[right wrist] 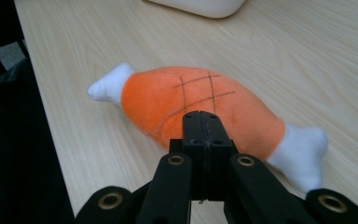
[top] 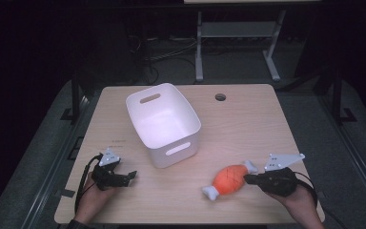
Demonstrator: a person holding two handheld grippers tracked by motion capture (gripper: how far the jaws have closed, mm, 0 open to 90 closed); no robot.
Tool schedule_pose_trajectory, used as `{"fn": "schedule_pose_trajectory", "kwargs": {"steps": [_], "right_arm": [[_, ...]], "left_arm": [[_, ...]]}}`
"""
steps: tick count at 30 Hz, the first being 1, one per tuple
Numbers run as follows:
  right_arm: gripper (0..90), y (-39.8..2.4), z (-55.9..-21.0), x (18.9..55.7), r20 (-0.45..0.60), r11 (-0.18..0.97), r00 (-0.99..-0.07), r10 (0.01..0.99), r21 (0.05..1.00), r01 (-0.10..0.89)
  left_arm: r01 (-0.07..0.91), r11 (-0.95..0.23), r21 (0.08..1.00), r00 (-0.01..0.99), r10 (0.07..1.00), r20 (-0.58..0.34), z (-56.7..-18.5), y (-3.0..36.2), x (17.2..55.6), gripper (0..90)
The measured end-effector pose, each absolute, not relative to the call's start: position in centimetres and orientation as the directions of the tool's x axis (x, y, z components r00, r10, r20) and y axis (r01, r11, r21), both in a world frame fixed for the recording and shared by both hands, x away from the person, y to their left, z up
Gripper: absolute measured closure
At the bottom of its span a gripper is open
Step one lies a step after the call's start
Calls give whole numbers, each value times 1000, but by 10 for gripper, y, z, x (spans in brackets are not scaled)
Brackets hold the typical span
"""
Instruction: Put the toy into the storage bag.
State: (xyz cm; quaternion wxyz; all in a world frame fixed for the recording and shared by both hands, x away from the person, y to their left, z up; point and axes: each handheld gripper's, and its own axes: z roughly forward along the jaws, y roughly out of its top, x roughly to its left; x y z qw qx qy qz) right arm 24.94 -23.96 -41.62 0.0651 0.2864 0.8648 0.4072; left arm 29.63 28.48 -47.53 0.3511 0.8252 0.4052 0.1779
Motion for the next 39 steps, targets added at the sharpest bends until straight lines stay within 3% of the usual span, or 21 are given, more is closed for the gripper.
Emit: {"fn": "schedule_pose_trajectory", "kwargs": {"steps": [21,39], "right_arm": [[896,-198,-418,251,140,567,-899,415,733,376],[897,-178,-427,253,147,623,-922,358,698,353]], "left_arm": [[543,-426,724,608,793,10,-475,285,296,131],[542,-427,724,609,793,11,-475,285,297,130]]}}
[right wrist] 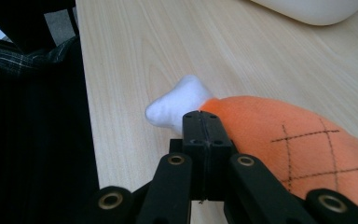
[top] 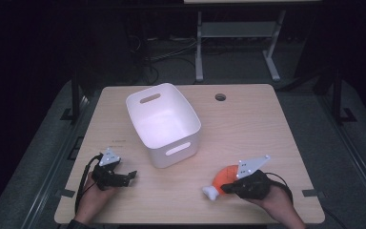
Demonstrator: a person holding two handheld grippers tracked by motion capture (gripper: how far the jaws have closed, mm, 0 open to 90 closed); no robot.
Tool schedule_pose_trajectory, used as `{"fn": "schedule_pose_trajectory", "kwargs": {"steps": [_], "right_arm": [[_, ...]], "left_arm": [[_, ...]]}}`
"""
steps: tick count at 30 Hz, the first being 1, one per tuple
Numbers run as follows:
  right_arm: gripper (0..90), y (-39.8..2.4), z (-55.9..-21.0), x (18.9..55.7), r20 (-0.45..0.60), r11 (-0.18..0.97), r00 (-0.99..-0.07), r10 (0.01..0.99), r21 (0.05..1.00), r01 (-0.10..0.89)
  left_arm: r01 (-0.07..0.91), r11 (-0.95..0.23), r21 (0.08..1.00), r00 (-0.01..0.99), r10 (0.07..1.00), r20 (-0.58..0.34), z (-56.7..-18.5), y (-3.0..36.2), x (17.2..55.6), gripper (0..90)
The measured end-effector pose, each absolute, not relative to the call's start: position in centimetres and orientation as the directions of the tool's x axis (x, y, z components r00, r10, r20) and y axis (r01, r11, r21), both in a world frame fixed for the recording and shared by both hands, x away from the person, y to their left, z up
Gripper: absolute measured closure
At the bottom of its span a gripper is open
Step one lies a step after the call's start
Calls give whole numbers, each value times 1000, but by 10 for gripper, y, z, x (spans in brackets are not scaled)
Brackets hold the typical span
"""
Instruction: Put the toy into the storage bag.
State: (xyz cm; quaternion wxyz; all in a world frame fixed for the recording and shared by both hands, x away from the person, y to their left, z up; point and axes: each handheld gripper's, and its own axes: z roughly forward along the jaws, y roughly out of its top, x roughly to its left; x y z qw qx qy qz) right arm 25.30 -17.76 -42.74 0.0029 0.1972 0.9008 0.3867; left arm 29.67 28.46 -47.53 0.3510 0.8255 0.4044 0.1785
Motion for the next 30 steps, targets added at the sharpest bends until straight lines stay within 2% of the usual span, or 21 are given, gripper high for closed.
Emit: {"fn": "schedule_pose_trajectory", "kwargs": {"steps": [13,30], "right_arm": [[897,-162,-432,262,136,655,-935,328,680,329],[897,-155,-429,279,109,666,-933,343,673,323]], "left_arm": [[542,-426,724,609,793,11,-475,285,297,130],[542,-427,724,609,793,11,-475,285,297,130]]}}
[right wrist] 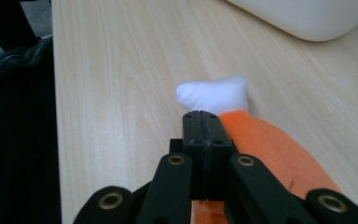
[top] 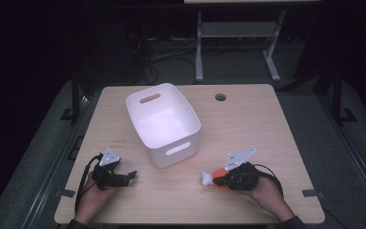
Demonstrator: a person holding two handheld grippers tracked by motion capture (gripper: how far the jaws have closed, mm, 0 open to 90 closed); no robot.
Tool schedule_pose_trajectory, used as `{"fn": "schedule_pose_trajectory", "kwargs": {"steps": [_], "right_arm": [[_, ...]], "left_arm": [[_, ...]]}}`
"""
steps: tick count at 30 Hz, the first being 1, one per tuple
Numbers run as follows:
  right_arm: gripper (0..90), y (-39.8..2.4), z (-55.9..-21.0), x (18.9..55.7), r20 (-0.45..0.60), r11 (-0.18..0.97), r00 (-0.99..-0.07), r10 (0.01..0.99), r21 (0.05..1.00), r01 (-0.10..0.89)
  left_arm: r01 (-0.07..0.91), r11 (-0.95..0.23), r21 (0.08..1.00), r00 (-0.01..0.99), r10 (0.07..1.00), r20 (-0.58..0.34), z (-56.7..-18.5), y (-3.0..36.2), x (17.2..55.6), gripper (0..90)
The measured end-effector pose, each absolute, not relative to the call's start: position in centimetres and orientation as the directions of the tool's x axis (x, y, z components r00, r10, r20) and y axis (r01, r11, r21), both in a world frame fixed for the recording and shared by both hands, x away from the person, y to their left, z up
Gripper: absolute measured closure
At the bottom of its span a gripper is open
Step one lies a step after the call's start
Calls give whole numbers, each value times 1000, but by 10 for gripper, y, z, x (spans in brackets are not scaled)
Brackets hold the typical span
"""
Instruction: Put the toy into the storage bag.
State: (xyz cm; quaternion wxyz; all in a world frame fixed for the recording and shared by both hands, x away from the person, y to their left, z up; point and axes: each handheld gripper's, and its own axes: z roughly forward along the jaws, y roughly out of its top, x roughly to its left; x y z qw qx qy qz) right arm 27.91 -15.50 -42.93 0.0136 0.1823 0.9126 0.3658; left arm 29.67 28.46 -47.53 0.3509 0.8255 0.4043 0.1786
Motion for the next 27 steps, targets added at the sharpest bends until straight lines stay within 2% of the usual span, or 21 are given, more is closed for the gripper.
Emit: {"fn": "schedule_pose_trajectory", "kwargs": {"steps": [21,27], "right_arm": [[897,-158,-427,304,91,650,-889,448,650,394],[895,-161,-421,301,103,630,-883,459,663,405]], "left_arm": [[542,-427,724,610,793,11,-475,285,297,131],[542,-428,724,610,792,12,-475,285,297,130]]}}
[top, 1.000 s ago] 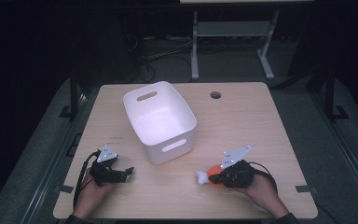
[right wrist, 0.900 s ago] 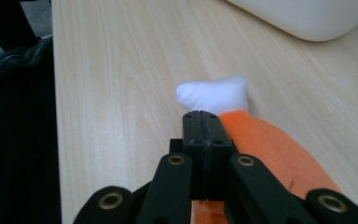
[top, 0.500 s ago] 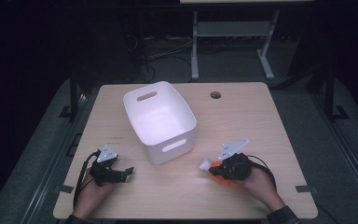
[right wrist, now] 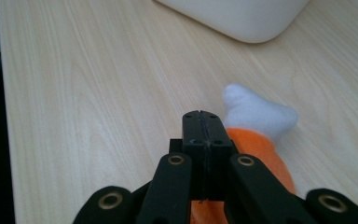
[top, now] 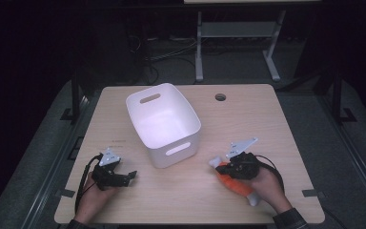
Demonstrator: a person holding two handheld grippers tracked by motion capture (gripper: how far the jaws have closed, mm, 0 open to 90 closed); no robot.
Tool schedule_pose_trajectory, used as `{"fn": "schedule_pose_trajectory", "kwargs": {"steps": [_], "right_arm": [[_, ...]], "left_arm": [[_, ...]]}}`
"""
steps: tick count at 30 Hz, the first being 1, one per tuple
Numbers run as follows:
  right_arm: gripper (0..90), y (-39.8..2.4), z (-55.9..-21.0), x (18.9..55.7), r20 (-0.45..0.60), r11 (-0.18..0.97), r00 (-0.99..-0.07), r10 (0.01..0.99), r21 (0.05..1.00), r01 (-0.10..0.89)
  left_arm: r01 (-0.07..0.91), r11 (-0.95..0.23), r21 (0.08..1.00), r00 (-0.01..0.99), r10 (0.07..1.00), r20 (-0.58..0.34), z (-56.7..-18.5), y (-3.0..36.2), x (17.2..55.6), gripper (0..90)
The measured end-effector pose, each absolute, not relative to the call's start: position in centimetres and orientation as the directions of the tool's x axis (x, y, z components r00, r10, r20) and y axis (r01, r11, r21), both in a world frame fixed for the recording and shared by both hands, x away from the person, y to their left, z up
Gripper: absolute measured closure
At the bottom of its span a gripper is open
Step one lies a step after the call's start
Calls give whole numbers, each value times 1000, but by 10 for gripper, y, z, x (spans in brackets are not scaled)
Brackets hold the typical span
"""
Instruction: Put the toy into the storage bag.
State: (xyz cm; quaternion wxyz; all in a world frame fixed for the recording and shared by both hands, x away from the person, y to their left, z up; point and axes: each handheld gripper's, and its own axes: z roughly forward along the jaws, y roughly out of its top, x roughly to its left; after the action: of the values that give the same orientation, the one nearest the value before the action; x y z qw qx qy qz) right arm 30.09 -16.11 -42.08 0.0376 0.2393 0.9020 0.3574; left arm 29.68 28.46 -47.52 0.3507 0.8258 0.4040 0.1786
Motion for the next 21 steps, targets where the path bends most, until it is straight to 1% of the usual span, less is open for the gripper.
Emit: {"fn": "schedule_pose_trajectory", "kwargs": {"steps": [2,5,8,11,12,13,14,20,21], "right_arm": [[885,-163,-417,300,106,619,-878,466,670,410],[831,-167,-412,298,110,605,-872,477,678,417],[743,-171,-408,295,115,587,-860,497,686,431],[627,-176,-403,293,110,573,-845,523,688,444],[627,-176,-403,293,110,573,-845,523,688,444],[595,-177,-401,292,110,568,-840,532,689,450],[540,-179,-398,291,115,557,-830,546,690,463],[351,-183,-395,289,113,547,-803,586,675,494],[333,-184,-395,289,112,547,-800,590,673,498]], "left_arm": [[542,-429,723,610,792,13,-475,285,297,130],[542,-430,722,611,792,12,-475,285,297,131],[542,-427,724,610,793,11,-475,285,297,131],[542,-427,724,609,793,12,-475,285,297,131],[542,-427,724,609,793,12,-475,285,297,130],[542,-426,724,609,793,10,-475,285,297,130],[542,-426,724,609,793,10,-475,285,297,130],[542,-426,724,609,793,10,-475,285,297,130],[542,-426,724,609,793,10,-475,285,297,131]]}}
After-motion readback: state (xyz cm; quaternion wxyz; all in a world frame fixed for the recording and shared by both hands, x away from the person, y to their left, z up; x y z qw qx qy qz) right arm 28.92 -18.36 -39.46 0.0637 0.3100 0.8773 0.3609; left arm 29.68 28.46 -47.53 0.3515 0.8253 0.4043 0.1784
